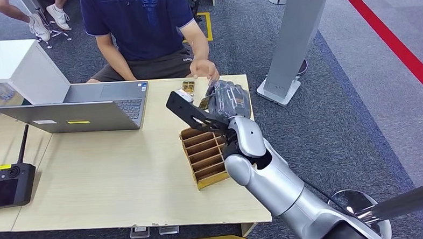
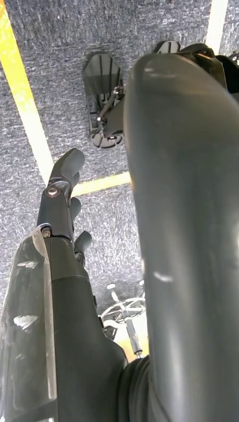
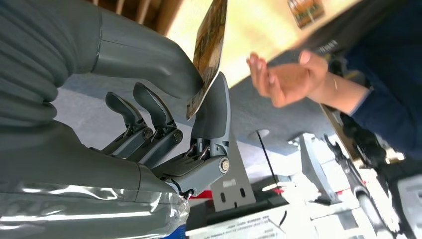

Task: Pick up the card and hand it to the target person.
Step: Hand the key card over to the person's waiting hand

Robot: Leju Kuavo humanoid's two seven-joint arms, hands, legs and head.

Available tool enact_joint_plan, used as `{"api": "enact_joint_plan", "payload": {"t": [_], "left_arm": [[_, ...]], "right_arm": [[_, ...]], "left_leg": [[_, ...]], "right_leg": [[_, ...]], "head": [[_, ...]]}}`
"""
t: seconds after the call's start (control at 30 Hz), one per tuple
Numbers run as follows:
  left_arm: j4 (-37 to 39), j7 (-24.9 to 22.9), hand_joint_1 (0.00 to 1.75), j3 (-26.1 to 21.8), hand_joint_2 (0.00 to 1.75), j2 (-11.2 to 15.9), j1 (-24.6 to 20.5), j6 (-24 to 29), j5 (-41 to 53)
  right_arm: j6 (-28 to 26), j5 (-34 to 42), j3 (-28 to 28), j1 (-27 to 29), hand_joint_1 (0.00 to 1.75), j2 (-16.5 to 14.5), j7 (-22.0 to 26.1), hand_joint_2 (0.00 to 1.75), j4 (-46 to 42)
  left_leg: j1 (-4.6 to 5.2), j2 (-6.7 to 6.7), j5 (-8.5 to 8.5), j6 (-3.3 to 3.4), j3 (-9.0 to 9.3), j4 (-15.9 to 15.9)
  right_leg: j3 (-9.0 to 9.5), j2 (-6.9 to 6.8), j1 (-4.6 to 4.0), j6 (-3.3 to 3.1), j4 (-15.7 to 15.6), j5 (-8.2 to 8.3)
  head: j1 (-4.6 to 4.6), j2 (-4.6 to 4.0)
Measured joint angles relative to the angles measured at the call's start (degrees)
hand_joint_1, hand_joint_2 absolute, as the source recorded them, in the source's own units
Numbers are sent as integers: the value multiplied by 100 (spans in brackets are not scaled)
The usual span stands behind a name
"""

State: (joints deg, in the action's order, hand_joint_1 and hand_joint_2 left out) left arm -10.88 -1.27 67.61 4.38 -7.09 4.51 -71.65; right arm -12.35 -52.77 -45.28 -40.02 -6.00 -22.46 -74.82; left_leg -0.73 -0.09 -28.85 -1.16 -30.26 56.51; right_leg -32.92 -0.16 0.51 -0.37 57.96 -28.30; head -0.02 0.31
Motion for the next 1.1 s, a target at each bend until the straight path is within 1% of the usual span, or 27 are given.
{"api": "enact_joint_plan", "payload": {"t": [0.1,0.2,0.4,0.47,0.57,0.67,0.87,1.0,1.1], "left_arm": [[0,11,0,-1,0,-1,-4,-1,5],[0,7,0,1,0,-1,-26,-3,44],[0,-56,0,2,0,-1,-105,-3,139],[0,-85,0,2,0,-2,-136,-3,163],[0,-140,0,3,0,-4,-173,-11,205],[0,-188,0,4,0,-7,-199,-17,226],[0,-257,0,7,0,-7,-212,-51,258],[0,-266,0,10,0,-5,-217,-132,301],[0,-266,0,31,0,-5,-233,-204,379]], "right_arm": [[-445,-49,47,-52,161,25,164,175,-80],[-1149,-90,51,-243,161,-11,547,175,98],[-2239,72,51,-687,161,-277,1175,175,1098],[-2510,107,57,-806,161,-386,1335,175,1518],[-2668,-54,148,-892,161,-543,1479,175,2069],[-2702,-232,305,-912,161,-687,1586,175,2565],[-2711,-576,556,-895,161,-890,1663,175,3206],[-2716,-692,689,-866,0,-992,1690,175,3484],[-2716,-702,764,-857,0,-1044,1715,175,3641]], "left_leg": [[0,0,0,0,-2,0],[0,0,0,0,-3,0],[0,-1,0,0,-4,0],[0,-1,0,0,-4,0],[0,-1,0,0,-4,0],[0,-1,0,0,-5,0],[0,-1,0,0,-4,0],[0,-1,0,0,-3,0],[0,0,0,0,-3,0]], "right_leg": [[0,0,0,0,0,0],[0,0,0,0,0,0],[0,-1,0,0,1,0],[0,-2,0,0,1,0],[0,-2,0,0,1,0],[-1,-1,0,0,1,0],[-2,-1,0,0,1,0],[-2,-1,0,0,1,0],[-1,-1,0,0,1,0]], "head": [[0,0],[0,0],[0,0],[0,0],[0,0],[0,0],[0,0],[0,0],[0,0]]}}
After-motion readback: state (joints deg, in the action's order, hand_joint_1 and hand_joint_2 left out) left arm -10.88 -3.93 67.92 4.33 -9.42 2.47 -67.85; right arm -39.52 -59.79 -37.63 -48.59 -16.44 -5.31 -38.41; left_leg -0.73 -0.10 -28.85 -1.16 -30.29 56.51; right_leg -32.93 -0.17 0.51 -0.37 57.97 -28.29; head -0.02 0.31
